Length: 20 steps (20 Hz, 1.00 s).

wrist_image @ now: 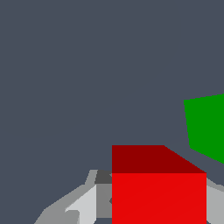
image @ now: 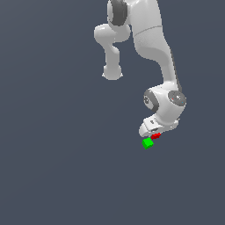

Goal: Stack the red cube on top of the green cube.

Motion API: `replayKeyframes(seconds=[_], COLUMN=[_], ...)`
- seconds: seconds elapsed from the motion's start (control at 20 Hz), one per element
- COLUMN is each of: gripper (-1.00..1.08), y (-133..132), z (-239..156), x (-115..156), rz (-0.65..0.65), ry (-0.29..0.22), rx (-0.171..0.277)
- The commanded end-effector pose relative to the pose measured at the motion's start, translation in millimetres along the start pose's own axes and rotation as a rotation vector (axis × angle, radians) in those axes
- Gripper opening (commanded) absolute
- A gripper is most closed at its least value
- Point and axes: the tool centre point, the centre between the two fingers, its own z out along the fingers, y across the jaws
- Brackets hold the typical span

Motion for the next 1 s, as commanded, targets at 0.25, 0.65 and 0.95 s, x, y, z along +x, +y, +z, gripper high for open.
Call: replayKeyframes(seconds=[0.25,0.65,0.95], gripper=[-1.00,-1.00,-1.00], y=[0,0,-1], z=[-40,-86,-93], x=[0,0,1], rz=[-0.001,-0.001,-0.001], ry=[0.002,0.002,0.004], rx=[0.000,0.000,0.001])
